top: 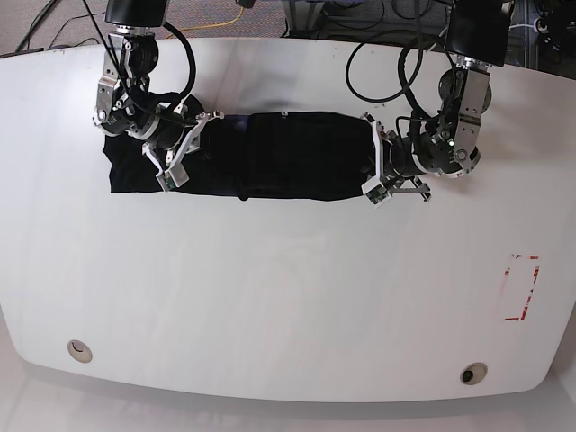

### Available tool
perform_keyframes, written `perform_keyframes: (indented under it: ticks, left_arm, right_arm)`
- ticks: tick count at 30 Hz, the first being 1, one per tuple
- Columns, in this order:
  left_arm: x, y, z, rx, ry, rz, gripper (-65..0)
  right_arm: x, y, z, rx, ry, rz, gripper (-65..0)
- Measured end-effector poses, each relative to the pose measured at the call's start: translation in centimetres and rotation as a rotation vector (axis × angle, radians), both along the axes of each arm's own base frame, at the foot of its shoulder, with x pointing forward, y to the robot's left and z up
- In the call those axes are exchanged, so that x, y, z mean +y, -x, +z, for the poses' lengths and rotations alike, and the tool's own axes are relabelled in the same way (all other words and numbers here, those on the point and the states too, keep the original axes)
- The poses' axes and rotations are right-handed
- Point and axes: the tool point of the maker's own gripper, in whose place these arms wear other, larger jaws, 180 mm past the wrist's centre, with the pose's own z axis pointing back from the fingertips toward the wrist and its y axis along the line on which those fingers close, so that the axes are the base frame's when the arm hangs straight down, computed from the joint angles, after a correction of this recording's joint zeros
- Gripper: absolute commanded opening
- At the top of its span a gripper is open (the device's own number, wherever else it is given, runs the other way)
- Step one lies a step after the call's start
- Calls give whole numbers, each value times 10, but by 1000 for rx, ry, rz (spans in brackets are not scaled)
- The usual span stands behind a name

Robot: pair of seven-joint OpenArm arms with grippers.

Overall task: Layout the t-shirt on the table in an organized manner, then fold the t-shirt properly
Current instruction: 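Press the folded part flat with the left gripper, then lift it away, then grasp the strip end with the right gripper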

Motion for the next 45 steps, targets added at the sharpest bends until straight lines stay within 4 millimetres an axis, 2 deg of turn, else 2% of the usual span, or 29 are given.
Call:
perform_keyframes:
  ticks: [5, 7, 9, 11, 12, 14, 18, 21, 24, 30, 37, 42, 45]
  left_arm:
    - [-2, 1, 0, 1, 7, -2, -650]
    - [-2, 1, 0, 1, 8, -2, -650]
    - [-2, 1, 0, 1, 9, -2, -650]
    - [-3, 1, 0, 1, 9, -2, -650]
    - [-3, 1, 0, 2, 9, -1, -650]
    - [-3, 1, 0, 1, 9, -2, -650]
    - [-2, 1, 0, 2, 9, -2, -650]
    - [-2, 1, 0, 2, 9, -1, -650]
    - [-2, 1, 0, 2, 9, -1, -650]
    - [-3, 1, 0, 2, 9, -2, -650]
    - [-2, 1, 0, 2, 9, -1, -650]
    - [-2, 1, 0, 3, 9, -1, -650]
    - [-1, 1, 0, 2, 6, -2, -650]
  right_arm:
    - [-6, -13, 41, -92, -40, -18, -639]
    - [-11, -21, 61, -146, -65, -48, -601]
    - [-18, -27, 79, -176, -97, -93, -530]
    - [-28, -31, 91, -182, -121, -150, -425]
    - [-34, -34, 94, -184, -127, -177, -355]
    - [-48, -38, 100, -179, -146, -245, -255]
    - [-85, -37, 107, -196, -155, -377, -122]
    - [-110, -33, 101, -181, -150, -449, -86]
    - [-128, -30, 87, -133, -115, -449, -63]
    - [-169, -34, 71, -95, -123, -494, -3]
    - [-210, -20, 37, 5, -119, -531, -3]
    - [-237, -20, 33, -3, -131, -576, -3]
    - [-246, -16, 26, 25, -144, -601, -3]
